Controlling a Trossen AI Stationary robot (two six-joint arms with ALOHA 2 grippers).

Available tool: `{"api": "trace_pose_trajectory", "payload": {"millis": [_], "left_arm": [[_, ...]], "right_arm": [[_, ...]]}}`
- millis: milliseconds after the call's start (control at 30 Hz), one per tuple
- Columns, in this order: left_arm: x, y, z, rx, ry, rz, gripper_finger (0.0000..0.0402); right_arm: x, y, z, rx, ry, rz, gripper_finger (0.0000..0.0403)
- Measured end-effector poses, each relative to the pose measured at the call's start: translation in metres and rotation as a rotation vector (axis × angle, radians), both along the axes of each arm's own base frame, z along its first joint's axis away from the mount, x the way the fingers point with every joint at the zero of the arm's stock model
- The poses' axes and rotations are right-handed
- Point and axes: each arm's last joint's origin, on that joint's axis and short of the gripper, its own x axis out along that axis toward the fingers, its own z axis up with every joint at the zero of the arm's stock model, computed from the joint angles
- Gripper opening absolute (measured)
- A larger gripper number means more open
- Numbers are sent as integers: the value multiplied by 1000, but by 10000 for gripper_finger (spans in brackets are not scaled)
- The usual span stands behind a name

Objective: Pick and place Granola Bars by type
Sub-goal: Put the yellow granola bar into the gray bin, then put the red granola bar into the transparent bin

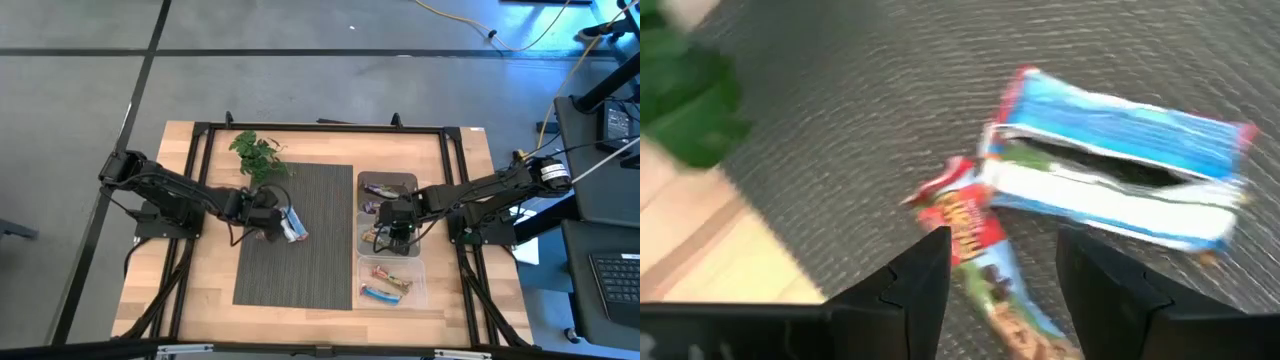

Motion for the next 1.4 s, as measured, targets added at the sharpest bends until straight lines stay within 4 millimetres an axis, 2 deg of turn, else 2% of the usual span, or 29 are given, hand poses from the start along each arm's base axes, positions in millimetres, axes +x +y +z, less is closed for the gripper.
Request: {"api": "trace_pose_trajectory", "payload": {"millis": [133, 300, 567, 800, 967, 1067, 1400], "left_arm": [[-1, 1, 0, -28, -19, 88, 171], [-1, 1, -4, -75, -37, 194, 171], [7, 0, -28, -97, 70, 208, 171], [12, 3, -47, -123, 155, 204, 171], [15, 3, -50, -128, 175, 159, 168], [15, 3, -50, -125, 171, 156, 151], [16, 3, -50, -124, 170, 118, 58]], "right_arm": [[0, 0, 0, 1, -1, 0, 128], [0, 1, 0, 16, 1, 5, 157], [0, 1, 0, 15, 0, 7, 204], [0, 1, 0, 16, -1, 5, 210], [0, 1, 0, 17, 0, 3, 210], [0, 1, 0, 17, -1, 1, 210], [1, 1, 0, 31, -4, -44, 210]]}}
